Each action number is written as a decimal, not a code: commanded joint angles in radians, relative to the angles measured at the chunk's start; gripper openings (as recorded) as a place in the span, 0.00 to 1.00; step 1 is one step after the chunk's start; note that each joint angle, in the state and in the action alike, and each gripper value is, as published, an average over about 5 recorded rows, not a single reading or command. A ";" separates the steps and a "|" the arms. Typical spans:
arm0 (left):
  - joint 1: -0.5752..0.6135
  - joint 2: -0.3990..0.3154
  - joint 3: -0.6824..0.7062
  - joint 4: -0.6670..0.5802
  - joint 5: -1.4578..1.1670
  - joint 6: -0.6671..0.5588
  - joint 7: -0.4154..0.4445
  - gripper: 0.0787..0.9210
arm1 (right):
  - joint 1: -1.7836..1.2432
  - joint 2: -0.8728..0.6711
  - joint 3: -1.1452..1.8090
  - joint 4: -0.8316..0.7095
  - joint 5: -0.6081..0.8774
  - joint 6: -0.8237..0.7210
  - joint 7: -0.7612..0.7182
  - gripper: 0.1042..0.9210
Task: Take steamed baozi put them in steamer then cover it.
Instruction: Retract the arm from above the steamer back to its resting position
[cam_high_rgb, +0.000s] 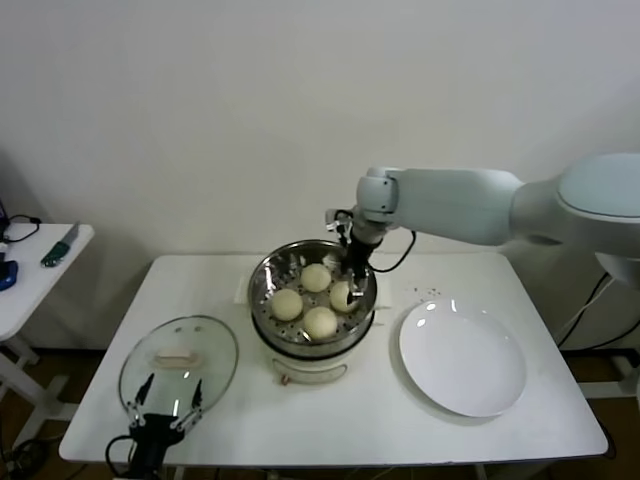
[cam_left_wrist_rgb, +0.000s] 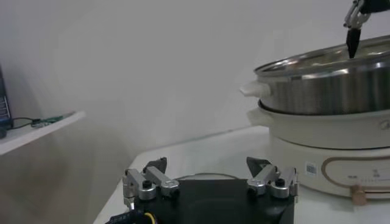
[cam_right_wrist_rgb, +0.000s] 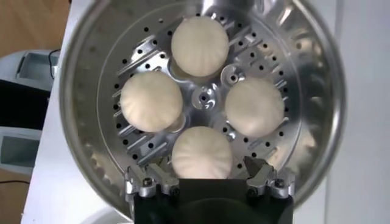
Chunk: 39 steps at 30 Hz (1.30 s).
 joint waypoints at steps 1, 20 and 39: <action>-0.013 0.003 -0.011 0.003 0.008 0.003 -0.004 0.88 | 0.047 -0.182 0.138 0.105 -0.020 0.081 0.072 0.88; -0.008 -0.026 -0.022 -0.034 0.190 0.015 -0.060 0.88 | -0.772 -0.716 0.992 0.397 -0.033 0.473 0.656 0.88; 0.017 -0.007 -0.067 -0.145 0.709 0.247 -0.011 0.88 | -1.849 -0.523 2.067 0.636 -0.288 0.436 0.770 0.88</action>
